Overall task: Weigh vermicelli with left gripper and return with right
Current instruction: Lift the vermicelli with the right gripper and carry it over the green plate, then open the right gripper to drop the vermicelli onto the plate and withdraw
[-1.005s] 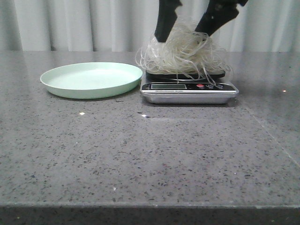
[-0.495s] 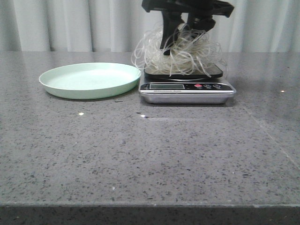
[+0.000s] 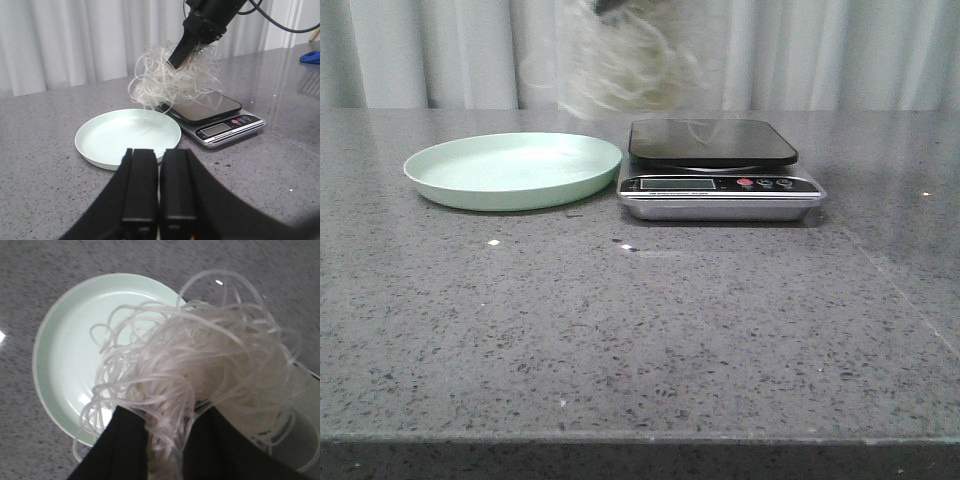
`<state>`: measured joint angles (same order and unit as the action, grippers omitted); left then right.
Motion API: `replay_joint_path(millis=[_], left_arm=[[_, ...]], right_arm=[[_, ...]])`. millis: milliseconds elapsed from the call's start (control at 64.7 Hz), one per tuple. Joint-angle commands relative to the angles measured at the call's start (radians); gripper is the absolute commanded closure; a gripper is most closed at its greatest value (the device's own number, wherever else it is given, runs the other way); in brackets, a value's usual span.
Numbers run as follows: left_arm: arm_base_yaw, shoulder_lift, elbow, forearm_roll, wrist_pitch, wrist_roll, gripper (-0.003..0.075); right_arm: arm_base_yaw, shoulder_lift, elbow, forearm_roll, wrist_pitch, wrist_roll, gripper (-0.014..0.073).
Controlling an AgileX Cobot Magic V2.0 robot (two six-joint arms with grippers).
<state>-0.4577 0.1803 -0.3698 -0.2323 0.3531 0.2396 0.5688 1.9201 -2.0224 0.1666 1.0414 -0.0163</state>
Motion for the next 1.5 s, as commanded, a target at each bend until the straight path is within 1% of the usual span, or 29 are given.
replay_joint_path(millis=[0,155,216,263,278,294,309,340,386,433,495,634,757,835,928,1036,1113,1252,1345,1484], left_arm=[[-0.001,0.01,-0.027,-0.014,-0.084,-0.001,0.0594],[-0.001,0.01,-0.027,-0.014,-0.084,-0.001,0.0594],[-0.001,0.01,-0.027,-0.014,-0.084,-0.001,0.0594],[-0.001,0.01,-0.027,-0.014,-0.084,-0.001,0.0594],[-0.001,0.01,-0.027,-0.014,-0.084,-0.001,0.0594],[-0.001,0.01,-0.027,-0.014,-0.084,-0.001,0.0594],[-0.001,0.01,-0.027,-0.014,-0.084,-0.001,0.0594],[-0.001,0.01,-0.027,-0.014,-0.084,-0.001,0.0594],[-0.001,0.01,-0.027,-0.014,-0.084,-0.001,0.0594],[-0.001,0.01,-0.027,-0.014,-0.084,-0.001,0.0594],[-0.001,0.01,-0.024,-0.014,-0.084,-0.001,0.0594],[-0.001,0.01,-0.021,-0.014,-0.089,-0.001,0.0594],[-0.001,0.01,-0.021,-0.014,-0.089,-0.001,0.0594],[-0.001,0.01,-0.021,-0.014,-0.089,-0.001,0.0594],[-0.001,0.01,-0.021,-0.014,-0.089,-0.001,0.0594],[-0.001,0.01,-0.021,-0.014,-0.089,-0.001,0.0594],[-0.001,0.01,-0.021,-0.014,-0.089,-0.001,0.0594],[-0.001,0.01,-0.021,-0.014,-0.089,-0.001,0.0594],[-0.001,0.01,-0.021,-0.014,-0.089,-0.001,0.0594],[-0.001,0.01,-0.021,-0.014,-0.089,-0.001,0.0594]], right_arm=[[0.044,-0.039,-0.041,0.024,-0.124,-0.001,0.0414],[0.068,0.03,-0.042,0.027,-0.188,-0.001,0.041],[0.068,0.065,-0.043,0.044,-0.202,-0.001,0.0388],[0.068,0.082,-0.045,0.05,-0.201,-0.001,0.034],[0.068,0.092,-0.046,0.053,-0.2,-0.001,0.031],[0.068,0.092,-0.046,0.053,-0.2,-0.001,0.031],[0.068,0.1,-0.047,0.06,-0.197,-0.001,0.025],[0.068,0.105,-0.047,0.067,-0.193,-0.001,0.021],[0.068,0.11,-0.047,0.082,-0.189,-0.001,0.0107],[0.068,0.111,-0.048,0.086,-0.187,-0.001,0.0048],[0.067,0.11,-0.054,0.086,-0.184,-0.001,0.0004],[0.059,0.099,-0.093,0.083,-0.135,-0.001,-0.0006],[0.036,0.051,-0.104,0.083,-0.076,-0.001,-0.0006],[0.019,0.006,-0.091,0.082,-0.045,-0.001,-0.0006],[-0.001,-0.057,-0.047,0.073,-0.058,-0.001,-0.0006],[-0.019,-0.183,0.073,0.035,-0.12,-0.002,-0.0006],[-0.027,-0.288,0.195,0.006,-0.177,-0.002,-0.0006],[-0.027,-0.523,0.488,-0.029,-0.298,-0.022,-0.0006],[-0.027,-0.661,0.649,-0.029,-0.357,-0.047,-0.0006],[-0.027,-0.879,0.882,-0.029,-0.443,-0.051,-0.0006]])
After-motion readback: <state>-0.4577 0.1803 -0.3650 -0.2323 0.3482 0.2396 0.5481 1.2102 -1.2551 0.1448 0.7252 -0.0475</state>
